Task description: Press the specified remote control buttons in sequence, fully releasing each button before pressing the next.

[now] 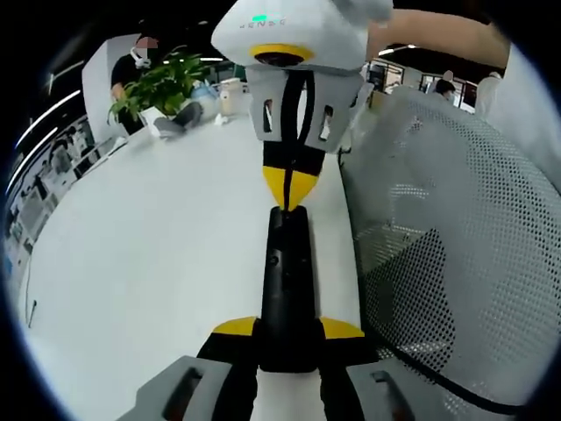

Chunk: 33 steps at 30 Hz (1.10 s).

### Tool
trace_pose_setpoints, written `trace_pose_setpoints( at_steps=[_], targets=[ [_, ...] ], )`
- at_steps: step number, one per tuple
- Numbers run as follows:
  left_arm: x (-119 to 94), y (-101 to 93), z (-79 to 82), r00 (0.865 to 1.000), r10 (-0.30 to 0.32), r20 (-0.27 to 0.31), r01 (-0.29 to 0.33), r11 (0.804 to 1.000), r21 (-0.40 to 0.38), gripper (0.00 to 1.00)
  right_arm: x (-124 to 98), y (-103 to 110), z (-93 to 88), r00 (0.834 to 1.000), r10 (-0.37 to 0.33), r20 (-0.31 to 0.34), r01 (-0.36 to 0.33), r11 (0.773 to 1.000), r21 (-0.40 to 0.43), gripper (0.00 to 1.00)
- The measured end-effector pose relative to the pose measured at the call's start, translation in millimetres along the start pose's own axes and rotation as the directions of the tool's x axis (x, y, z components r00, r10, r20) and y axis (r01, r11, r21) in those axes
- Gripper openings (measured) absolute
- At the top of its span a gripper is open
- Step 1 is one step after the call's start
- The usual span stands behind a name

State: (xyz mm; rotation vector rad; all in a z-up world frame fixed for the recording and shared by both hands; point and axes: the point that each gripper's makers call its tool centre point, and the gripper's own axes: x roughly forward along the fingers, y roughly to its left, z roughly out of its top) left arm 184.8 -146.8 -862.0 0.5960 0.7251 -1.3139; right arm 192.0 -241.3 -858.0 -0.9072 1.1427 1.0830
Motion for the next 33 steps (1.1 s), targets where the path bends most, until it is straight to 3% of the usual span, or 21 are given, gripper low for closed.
trace_pose_setpoints(
  at_steps=[2, 5, 11, 15, 18, 22, 23, 30, 33],
  targets=[
    [-2.9, 7.8, -3.0, 1.0, 0.016, -0.002, -0.016, 1.0, -0.001, 0.25, -0.3, -0.9, 0.4, 1.0, 0.003, 0.023, -0.005, 0.996, 0.085, 0.0],
    [-1.3, 6.7, -3.1, 1.0, 0.015, -0.001, -0.015, 1.0, -0.009, 0.25, -1.1, -1.3, -0.5, 0.999, -0.004, 0.055, -0.001, 0.996, 0.088, 0.0],
    [-0.5, 6.2, -3.0, 1.0, 0.015, 0.005, -0.015, 1.0, -0.006, 0.25, -4.6, -1.2, 0.9, 0.975, -0.025, 0.222, -0.006, 0.99, 0.138, 0.0],
    [-0.1, 5.8, -2.5, 1.0, 0.013, 0.007, -0.013, 1.0, -0.004, 0.25, -7.8, -4.0, -2.9, 0.971, -0.064, 0.232, 0.027, 0.987, 0.158, 0.0],
    [-0.4, 5.1, -1.9, 1.0, 0.011, 0.015, -0.011, 1.0, 0.0, 0.25, -8.9, 0.5, 5.9, 0.962, -0.039, 0.272, -0.004, 0.987, 0.158, 0.0],
    [-0.2, 4.7, -2.1, 1.0, 0.008, 0.021, -0.008, 1.0, 0.0, 0.25, -0.3, 0.6, 0.7, 0.978, -0.038, 0.205, 0.017, 0.995, 0.103, 0.0],
    [0.0, 4.5, -2.0, 1.0, 0.008, 0.021, -0.008, 1.0, 0.001, 0.25, -2.4, -1.3, 5.0, 0.972, -0.053, 0.231, 0.031, 0.995, 0.095, 0.0],
    [-0.1, 4.4, -1.6, 1.0, 0.006, 0.024, -0.006, 1.0, 0.002, 0.25, -1.9, 0.3, 2.7, 0.974, -0.05, 0.219, 0.044, 0.999, 0.028, 0.0],
    [0.1, 4.2, -1.1, 1.0, 0.004, 0.027, -0.004, 1.0, 0.002, 0.25, -2.3, -1.2, 3.0, 0.972, -0.067, 0.225, 0.057, 0.997, 0.048, 0.0]
  ],
)
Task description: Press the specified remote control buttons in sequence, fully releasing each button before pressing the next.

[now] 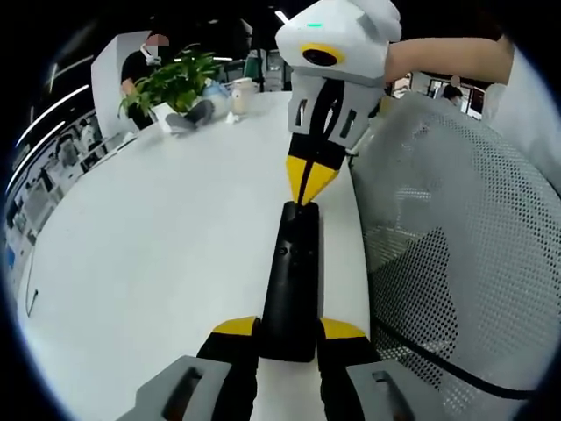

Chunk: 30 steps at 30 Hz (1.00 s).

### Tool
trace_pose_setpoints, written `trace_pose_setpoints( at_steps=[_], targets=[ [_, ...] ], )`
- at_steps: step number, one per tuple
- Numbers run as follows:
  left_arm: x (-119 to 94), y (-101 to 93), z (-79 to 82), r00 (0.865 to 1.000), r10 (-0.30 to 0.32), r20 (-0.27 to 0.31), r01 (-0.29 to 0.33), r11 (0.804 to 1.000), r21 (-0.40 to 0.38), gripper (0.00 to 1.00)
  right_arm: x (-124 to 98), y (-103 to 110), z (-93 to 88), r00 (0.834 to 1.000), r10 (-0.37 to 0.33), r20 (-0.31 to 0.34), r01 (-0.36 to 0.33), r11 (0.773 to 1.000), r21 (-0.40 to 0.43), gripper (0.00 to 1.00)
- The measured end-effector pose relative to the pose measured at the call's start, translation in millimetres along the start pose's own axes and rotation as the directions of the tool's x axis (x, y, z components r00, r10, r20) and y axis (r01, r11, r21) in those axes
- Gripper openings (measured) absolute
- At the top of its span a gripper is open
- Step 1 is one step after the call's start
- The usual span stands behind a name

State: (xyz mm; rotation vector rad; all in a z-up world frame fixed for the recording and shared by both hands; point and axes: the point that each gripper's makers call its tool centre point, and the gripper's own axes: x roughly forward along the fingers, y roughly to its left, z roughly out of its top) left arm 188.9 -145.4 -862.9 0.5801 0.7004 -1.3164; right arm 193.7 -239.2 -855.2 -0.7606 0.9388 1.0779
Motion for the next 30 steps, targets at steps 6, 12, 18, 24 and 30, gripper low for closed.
trace_pose_setpoints(
  at_steps=[6, 12, 18, 24, 30],
  targets=[
    [-0.2, -0.3, 0.4, 1.0, 0.0, 0.001, 0.0, 1.0, 0.002, 0.25, -3.3, -2.7, 0.7, 0.989, -0.015, 0.144, -0.033, 0.946, 0.324, 0.0],
    [-0.3, -0.2, 0.3, 1.0, 0.001, 0.003, -0.001, 1.0, 0.002, 0.25, -3.0, 3.6, 3.7, 0.986, -0.036, 0.165, -0.021, 0.944, 0.328, 0.0],
    [-0.6, -0.2, 0.1, 1.0, 0.001, 0.005, -0.001, 1.0, 0.002, 0.25, 0.9, 3.9, 11.0, 0.987, -0.04, 0.156, 0.001, 0.969, 0.247, 0.0],
    [-0.4, 0.0, -0.5, 1.0, 0.0, 0.005, 0.0, 1.0, 0.002, 0.25, 2.9, 0.6, 15.1, 0.989, -0.019, 0.145, -0.003, 0.989, 0.149, 0.0],
    [-1.0, 0.2, -0.4, 1.0, -0.002, 0.006, 0.002, 1.0, 0.003, 0.25, 4.1, 3.1, 12.1, 0.997, -0.002, 0.078, -0.004, 0.997, 0.079, 0.0]
  ],
)
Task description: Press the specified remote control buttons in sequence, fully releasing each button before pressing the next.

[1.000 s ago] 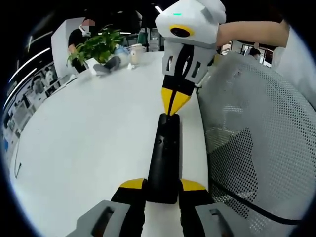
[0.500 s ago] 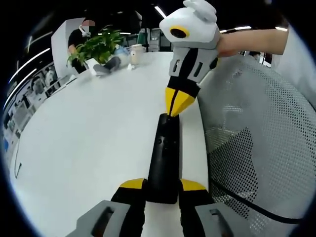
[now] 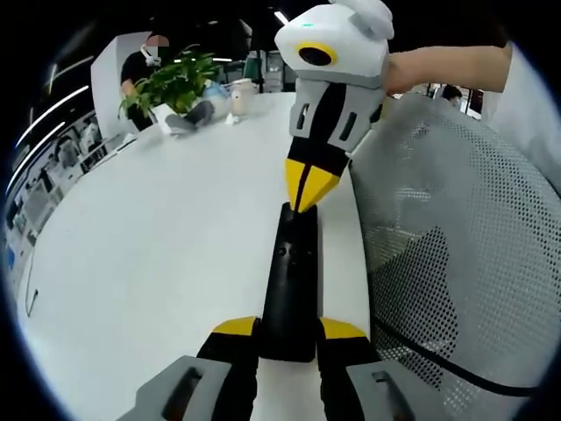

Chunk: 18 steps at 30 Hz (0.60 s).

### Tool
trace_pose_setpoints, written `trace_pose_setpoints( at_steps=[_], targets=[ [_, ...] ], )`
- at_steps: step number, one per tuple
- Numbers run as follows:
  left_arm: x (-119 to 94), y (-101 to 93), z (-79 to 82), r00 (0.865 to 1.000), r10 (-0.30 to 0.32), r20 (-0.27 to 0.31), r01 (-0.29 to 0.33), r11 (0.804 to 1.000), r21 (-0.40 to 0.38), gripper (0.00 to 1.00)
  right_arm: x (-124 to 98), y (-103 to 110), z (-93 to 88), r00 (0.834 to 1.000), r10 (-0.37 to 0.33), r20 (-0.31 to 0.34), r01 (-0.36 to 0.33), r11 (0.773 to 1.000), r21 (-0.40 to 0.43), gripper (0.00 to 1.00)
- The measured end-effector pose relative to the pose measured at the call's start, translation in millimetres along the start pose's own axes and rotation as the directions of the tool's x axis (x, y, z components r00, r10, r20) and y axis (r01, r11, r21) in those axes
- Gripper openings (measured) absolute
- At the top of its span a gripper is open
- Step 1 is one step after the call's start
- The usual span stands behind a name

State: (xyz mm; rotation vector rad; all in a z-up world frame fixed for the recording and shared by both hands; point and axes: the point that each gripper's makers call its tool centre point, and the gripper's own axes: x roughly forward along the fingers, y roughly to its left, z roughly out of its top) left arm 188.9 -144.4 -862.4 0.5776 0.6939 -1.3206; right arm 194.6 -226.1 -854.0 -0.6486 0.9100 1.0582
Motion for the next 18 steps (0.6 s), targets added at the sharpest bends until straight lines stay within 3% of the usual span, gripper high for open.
trace_pose_setpoints(
  at_steps=[5, 14, 18],
  targets=[
    [0.1, 0.6, 0.0, 1.0, 0.0, 0.001, 0.0, 1.0, 0.0, 0.25, 0.6, -0.3, 0.1, 1.0, -0.01, -0.02, 0.009, 0.999, -0.037, 0.0],
    [0.0, 0.7, -0.1, 1.0, 0.0, 0.003, 0.0, 1.0, -0.001, 0.25, -0.3, -1.5, -0.1, 0.999, -0.053, 0.012, 0.053, 0.999, 0.003, 0.0],
    [0.1, 0.4, -0.1, 1.0, 0.0, 0.003, 0.0, 1.0, -0.001, 0.25, -0.9, -0.1, 0.9, 0.999, -0.045, 0.003, 0.045, 0.998, -0.035, 0.0]
  ],
)
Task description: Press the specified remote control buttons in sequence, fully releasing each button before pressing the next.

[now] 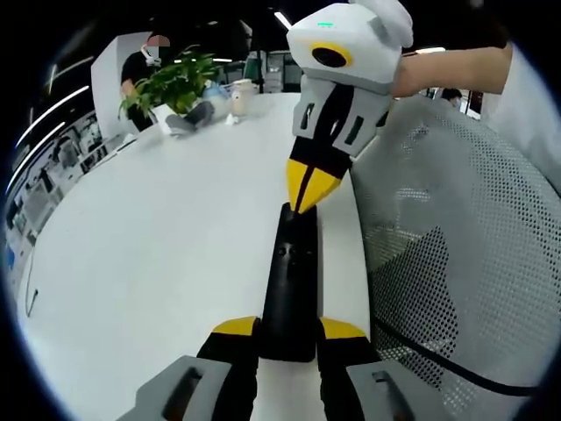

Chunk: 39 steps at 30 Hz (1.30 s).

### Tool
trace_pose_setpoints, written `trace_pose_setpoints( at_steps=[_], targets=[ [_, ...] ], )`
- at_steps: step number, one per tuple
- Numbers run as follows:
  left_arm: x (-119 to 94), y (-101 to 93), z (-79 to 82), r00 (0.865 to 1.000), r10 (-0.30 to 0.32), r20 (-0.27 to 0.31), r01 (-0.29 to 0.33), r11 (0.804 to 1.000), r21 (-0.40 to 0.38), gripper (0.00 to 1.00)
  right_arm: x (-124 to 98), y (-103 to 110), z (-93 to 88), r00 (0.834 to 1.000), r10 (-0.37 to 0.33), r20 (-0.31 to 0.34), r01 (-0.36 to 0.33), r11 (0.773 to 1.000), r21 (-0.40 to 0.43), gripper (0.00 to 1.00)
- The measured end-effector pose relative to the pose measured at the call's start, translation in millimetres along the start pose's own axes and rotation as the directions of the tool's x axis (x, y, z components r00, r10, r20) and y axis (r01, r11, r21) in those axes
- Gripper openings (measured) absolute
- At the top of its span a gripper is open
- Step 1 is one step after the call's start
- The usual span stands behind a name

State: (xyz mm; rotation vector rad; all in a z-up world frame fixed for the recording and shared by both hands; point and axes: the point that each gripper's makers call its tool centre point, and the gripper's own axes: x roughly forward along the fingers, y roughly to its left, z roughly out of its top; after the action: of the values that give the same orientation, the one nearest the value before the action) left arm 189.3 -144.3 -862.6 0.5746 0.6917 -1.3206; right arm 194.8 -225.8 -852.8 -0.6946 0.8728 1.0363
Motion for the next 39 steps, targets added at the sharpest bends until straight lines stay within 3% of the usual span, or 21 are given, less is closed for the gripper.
trace_pose_setpoints(
  at_steps=[5, 13, 18, 21, 23, 25, 28, 36, 39],
  targets=[
    [-0.1, -0.2, 0.0, 1.0, 0.0, -0.003, 0.0, 1.0, 0.002, 0.25, 3.6, 5.3, 5.0, 0.999, 0.04, 0.004, -0.04, 0.997, -0.071, 0.0],
    [0.1, -0.2, -0.3, 1.0, -0.002, -0.003, 0.002, 1.0, 0.003, 0.25, 6.1, 4.6, 7.4, 0.995, 0.092, -0.033, -0.094, 0.991, -0.094, 0.0],
    [0.3, 0.0, -0.2, 1.0, -0.004, 0.0, 0.004, 1.0, 0.002, 0.25, 6.8, 6.1, 6.3, 0.989, 0.099, -0.106, -0.122, 0.965, -0.234, 0.0],
    [0.2, -0.1, 0.0, 1.0, -0.004, 0.001, 0.004, 1.0, 0.002, 0.25, 7.2, 6.7, 6.1, 0.987, 0.083, -0.139, -0.126, 0.932, -0.34, 0.0],
    [0.2, -0.2, 0.1, 1.0, -0.004, 0.001, 0.004, 1.0, 0.003, 0.25, 7.2, 7.0, 6.3, 0.987, 0.086, -0.134, -0.125, 0.94, -0.318, 0.0],
    [0.4, -0.2, 0.1, 1.0, -0.005, 0.001, 0.005, 1.0, 0.003, 0.25, 7.1, 5.3, 6.9, 0.991, 0.085, -0.106, -0.108, 0.965, -0.239, 0.0],
    [0.5, -0.1, -0.1, 1.0, -0.006, 0.0, 0.006, 1.0, 0.005, 0.24, 5.2, 5.1, 7.3, 0.994, 0.092, -0.067, -0.102, 0.98, -0.17, 0.0],
    [0.2, 0.0, 0.2, 1.0, -0.005, 0.002, 0.005, 1.0, 0.005, 0.24, 3.9, 4.1, 12.3, 0.995, 0.093, -0.046, -0.1, 0.974, -0.202, 0.01],
    [0.0, 0.1, 0.3, 1.0, -0.005, 0.003, 0.005, 1.0, 0.005, 0.24, 6.6, 8.9, 15.5, 0.99, 0.129, -0.052, -0.137, 0.969, -0.206, 0.02]
  ],
)
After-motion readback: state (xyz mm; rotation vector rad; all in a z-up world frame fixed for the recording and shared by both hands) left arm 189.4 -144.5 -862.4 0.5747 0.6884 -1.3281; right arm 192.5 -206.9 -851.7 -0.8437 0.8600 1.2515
